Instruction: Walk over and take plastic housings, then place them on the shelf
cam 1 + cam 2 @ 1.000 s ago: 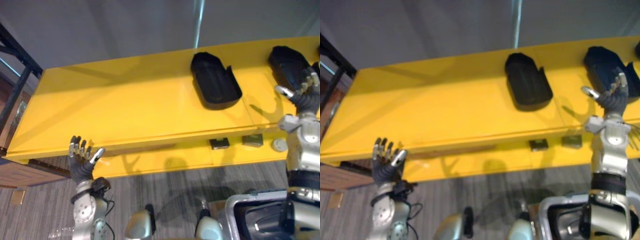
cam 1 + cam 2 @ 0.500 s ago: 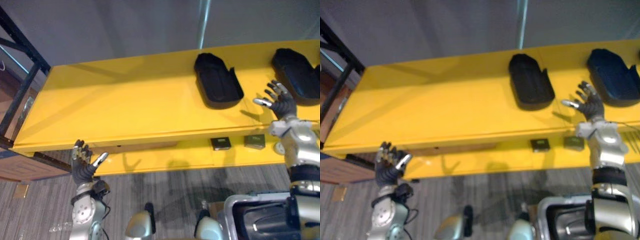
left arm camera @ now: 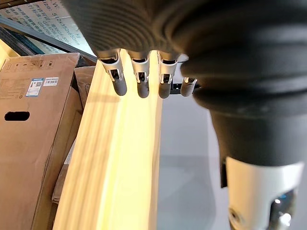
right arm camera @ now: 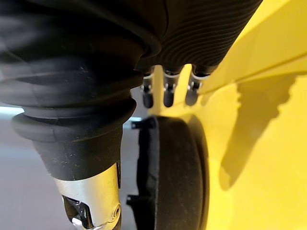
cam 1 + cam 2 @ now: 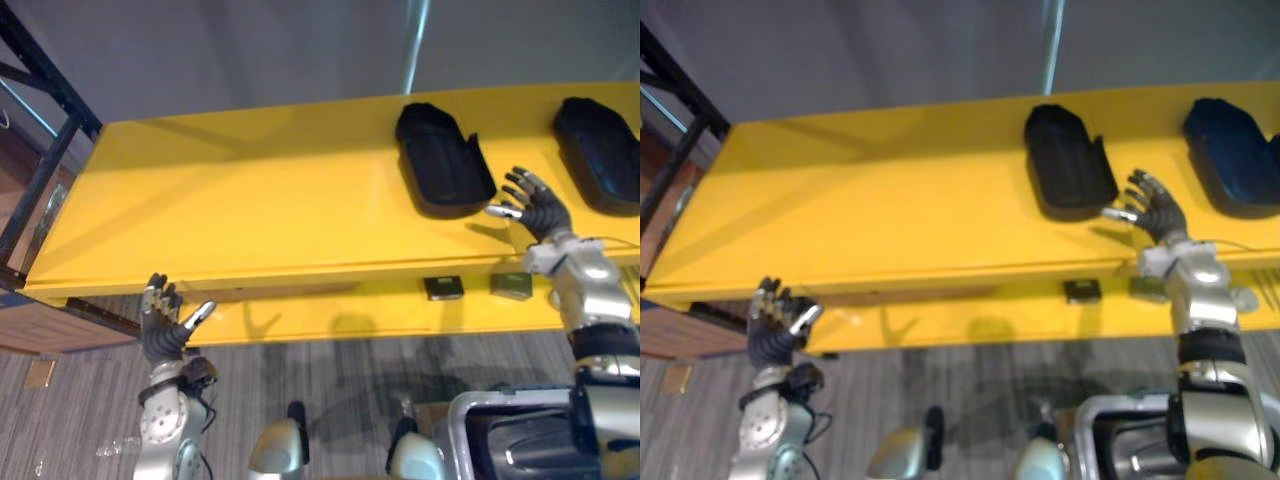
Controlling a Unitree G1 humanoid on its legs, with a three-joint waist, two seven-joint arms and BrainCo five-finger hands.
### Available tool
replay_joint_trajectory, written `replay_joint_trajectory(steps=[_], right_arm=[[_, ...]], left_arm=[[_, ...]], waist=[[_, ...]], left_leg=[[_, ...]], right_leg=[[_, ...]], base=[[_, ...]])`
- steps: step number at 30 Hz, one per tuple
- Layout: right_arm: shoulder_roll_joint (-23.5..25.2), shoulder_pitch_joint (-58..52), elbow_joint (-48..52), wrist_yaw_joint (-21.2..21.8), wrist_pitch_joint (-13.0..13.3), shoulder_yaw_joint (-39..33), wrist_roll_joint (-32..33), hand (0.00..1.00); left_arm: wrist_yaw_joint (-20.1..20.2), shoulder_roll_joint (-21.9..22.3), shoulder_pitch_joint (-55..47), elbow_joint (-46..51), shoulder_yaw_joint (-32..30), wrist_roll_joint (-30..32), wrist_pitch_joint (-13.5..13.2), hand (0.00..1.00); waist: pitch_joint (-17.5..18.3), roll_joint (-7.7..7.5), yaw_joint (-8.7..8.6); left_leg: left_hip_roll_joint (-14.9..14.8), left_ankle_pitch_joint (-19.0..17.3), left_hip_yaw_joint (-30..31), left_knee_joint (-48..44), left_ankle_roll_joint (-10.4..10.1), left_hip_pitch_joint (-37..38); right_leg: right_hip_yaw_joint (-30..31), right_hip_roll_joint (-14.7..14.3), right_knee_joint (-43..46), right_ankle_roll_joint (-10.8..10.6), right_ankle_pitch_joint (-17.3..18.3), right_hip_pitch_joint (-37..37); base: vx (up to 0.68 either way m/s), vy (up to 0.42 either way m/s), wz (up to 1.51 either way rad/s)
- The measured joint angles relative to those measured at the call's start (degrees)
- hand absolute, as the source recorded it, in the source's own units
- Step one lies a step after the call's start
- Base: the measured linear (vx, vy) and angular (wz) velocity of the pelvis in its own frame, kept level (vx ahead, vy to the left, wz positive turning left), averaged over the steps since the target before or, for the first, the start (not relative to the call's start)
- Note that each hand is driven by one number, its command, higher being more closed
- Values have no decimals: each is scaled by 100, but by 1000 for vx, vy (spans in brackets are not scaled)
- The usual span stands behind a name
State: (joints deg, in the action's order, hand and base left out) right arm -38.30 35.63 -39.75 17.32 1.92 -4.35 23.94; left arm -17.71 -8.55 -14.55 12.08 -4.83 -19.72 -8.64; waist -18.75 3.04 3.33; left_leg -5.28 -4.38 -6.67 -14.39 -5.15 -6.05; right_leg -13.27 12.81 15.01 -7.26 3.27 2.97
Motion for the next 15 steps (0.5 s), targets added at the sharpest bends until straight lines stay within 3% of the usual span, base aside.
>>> replay_joint_trajectory(steps=[15], right_arm=[[3, 139, 9, 144, 66, 103, -18, 0]], left_arm=[[-7, -9, 167, 3, -13, -3, 0, 0]], waist=[[-224, -43, 0]], left_leg=[[-19, -14, 46, -78, 5, -97]], right_leg=[[-60, -13, -39, 3, 1, 13]], base=[[4, 1, 1]])
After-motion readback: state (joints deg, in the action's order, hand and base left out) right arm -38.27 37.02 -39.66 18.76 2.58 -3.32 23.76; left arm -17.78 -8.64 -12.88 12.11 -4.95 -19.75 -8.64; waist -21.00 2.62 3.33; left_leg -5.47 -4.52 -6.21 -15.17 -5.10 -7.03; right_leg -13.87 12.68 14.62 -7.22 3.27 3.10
